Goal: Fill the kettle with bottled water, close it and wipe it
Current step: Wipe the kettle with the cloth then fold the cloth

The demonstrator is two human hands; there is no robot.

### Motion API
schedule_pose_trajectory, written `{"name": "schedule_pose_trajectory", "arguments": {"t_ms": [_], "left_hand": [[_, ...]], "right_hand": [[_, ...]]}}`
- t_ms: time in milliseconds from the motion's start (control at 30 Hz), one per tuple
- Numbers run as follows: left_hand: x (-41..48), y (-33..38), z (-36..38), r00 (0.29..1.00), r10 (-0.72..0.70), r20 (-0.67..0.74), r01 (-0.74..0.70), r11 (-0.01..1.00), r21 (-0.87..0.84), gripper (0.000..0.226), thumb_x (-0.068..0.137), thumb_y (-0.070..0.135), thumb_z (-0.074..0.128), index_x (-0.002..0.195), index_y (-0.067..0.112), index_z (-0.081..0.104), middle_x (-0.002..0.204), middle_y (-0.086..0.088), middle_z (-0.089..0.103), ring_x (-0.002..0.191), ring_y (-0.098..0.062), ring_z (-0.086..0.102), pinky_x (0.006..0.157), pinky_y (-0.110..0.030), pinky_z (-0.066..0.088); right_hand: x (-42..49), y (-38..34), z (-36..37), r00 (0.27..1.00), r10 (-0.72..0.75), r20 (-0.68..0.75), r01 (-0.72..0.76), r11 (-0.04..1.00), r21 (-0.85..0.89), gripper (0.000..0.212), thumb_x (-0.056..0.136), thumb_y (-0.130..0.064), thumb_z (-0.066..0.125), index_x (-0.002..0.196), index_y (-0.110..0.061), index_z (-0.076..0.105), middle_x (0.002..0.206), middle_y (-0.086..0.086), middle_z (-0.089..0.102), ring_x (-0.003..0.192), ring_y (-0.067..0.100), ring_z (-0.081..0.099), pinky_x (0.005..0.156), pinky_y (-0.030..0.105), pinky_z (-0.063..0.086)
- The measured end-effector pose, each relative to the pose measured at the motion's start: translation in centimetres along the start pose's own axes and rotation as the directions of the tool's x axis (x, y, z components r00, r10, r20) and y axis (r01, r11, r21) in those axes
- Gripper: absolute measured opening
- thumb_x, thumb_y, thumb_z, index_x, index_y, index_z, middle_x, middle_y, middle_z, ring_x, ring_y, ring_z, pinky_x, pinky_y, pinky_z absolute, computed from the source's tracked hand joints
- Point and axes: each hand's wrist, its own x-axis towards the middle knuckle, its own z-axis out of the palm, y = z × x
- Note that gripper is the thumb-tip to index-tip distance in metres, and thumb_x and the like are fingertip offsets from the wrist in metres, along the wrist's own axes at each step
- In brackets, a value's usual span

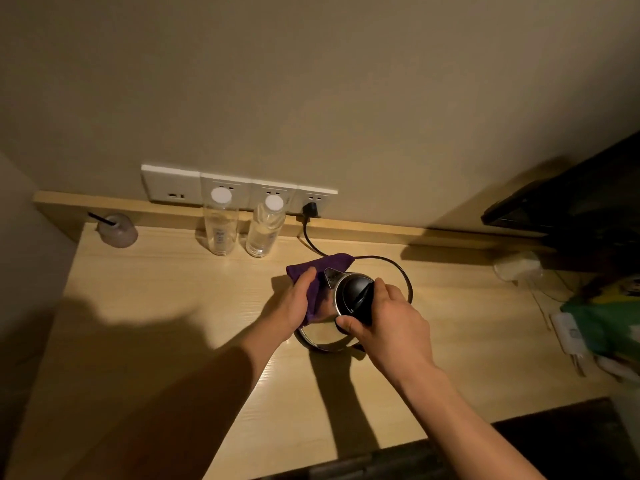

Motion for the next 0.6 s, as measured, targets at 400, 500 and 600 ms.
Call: {"name": "schedule_pose_trajectory", "arguments": {"t_ms": [400,500,600], "left_hand": [[-3.7,-1.5,2.9,0.972,0.215,-0.093,-0.225,0.968,-0.113,0.061,0.105,0.052,0.042,0.144,0.006,0.053,0.134,-0.024,0.063,0.124,-0.036,0.059,0.108,-0.034,0.046],[-3.7,-2.7,2.5,0.967,0.2,-0.157,-0.215,0.972,-0.09,0.051,0.108,0.043,0.038,0.138,0.008,0.06,0.116,-0.011,0.07,0.103,-0.02,0.065,0.068,0.0,0.043],[-3.8,-3.2,2.5,0.964,0.18,-0.193,-0.2,0.976,-0.09,0.049,0.108,0.043,0.037,0.137,0.011,0.06,0.102,0.0,0.067,0.087,-0.002,0.058,0.057,0.003,0.04]], "right_hand": [[1.2,-0.1,-1.7,0.982,0.097,0.162,-0.127,0.974,0.187,0.054,0.079,-0.061,0.077,0.109,-0.019,0.063,0.1,-0.001,0.07,0.09,0.023,0.066,0.07,0.036,0.054],[1.9,0.7,-2.3,0.973,0.048,0.227,-0.11,0.958,0.266,0.046,0.08,-0.055,0.081,0.108,-0.02,0.067,0.096,-0.002,0.072,0.088,0.021,0.068,0.077,0.041,0.059],[2.1,1.0,-2.2,0.972,0.024,0.233,-0.089,0.959,0.27,0.047,0.08,-0.057,0.081,0.107,-0.021,0.067,0.095,-0.002,0.072,0.087,0.022,0.068,0.079,0.044,0.061]]}}
